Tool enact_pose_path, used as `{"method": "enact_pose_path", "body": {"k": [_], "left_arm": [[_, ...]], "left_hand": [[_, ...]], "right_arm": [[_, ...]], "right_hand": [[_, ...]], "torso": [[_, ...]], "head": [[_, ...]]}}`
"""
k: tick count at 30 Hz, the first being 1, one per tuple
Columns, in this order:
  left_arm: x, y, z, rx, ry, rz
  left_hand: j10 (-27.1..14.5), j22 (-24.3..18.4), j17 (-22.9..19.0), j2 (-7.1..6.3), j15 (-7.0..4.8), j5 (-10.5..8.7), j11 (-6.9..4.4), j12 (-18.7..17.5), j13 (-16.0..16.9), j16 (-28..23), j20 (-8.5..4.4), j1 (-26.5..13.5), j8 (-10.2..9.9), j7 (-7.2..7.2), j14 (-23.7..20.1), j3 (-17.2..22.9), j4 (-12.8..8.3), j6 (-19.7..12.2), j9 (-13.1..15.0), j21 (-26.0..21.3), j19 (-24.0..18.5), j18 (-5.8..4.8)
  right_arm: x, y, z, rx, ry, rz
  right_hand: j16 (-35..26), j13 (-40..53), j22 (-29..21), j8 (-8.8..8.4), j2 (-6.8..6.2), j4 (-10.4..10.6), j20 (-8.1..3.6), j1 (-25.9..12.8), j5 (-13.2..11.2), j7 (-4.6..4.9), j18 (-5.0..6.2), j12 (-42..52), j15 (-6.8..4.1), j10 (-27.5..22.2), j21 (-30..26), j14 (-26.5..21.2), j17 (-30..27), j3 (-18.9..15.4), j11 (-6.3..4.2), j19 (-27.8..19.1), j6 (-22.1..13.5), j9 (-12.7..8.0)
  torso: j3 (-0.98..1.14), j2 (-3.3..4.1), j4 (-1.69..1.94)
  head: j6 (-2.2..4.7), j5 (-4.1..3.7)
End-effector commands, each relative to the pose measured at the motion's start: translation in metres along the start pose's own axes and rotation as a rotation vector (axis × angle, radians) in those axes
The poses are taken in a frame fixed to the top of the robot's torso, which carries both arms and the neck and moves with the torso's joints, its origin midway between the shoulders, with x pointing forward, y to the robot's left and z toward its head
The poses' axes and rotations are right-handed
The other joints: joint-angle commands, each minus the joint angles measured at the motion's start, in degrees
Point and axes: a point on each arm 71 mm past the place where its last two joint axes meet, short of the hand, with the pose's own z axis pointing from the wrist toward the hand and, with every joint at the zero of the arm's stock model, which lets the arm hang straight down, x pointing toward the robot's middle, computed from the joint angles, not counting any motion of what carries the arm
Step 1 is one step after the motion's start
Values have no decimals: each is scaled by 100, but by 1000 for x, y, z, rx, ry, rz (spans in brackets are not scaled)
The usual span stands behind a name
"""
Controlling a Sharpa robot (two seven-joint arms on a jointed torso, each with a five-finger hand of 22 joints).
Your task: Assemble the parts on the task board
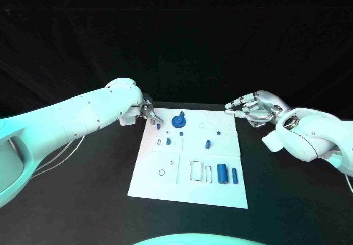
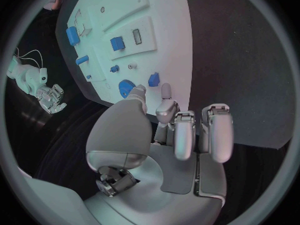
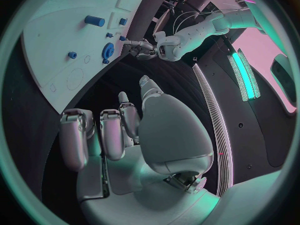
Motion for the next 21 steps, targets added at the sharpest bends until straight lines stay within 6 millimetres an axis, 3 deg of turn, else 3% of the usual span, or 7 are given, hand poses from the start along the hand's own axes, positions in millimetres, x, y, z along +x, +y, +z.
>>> {"method": "enact_pose_path", "body": {"k": [1, 21], "left_arm": [[2, -3, 0, 12, 29, 7], [4, -4, 2, 19, 28, 0]], "left_hand": [[-38, 823, 1233, 21, -28, 10, -8, -38, -8, 22, -30, 28, 29, -16, 521, 4, -33, -4, 11, 29, 251, -55], [-58, 824, 1235, 98, -31, 10, -11, -63, -37, 22, -33, 136, 36, -19, 522, 34, -32, -11, 59, 29, 249, -54]], "right_arm": [[2, 1, 0, -8, 13, 0], [2, 1, 1, -10, 16, 0]], "right_hand": [[-2, 148, 1041, -31, 10, -5, -49, -55, 15, 4, 85, 2, -27, 13, -8, 358, 549, -39, 1, 252, -3, -5], [-6, 150, 1042, -30, 19, -11, -50, -55, 30, 3, 84, 4, -28, 17, -7, 359, 548, -40, -1, 254, 2, -5]], "torso": [[1, 1, 2], [1, -1, 5]], "head": [[-11, -3], [-30, -20]]}}
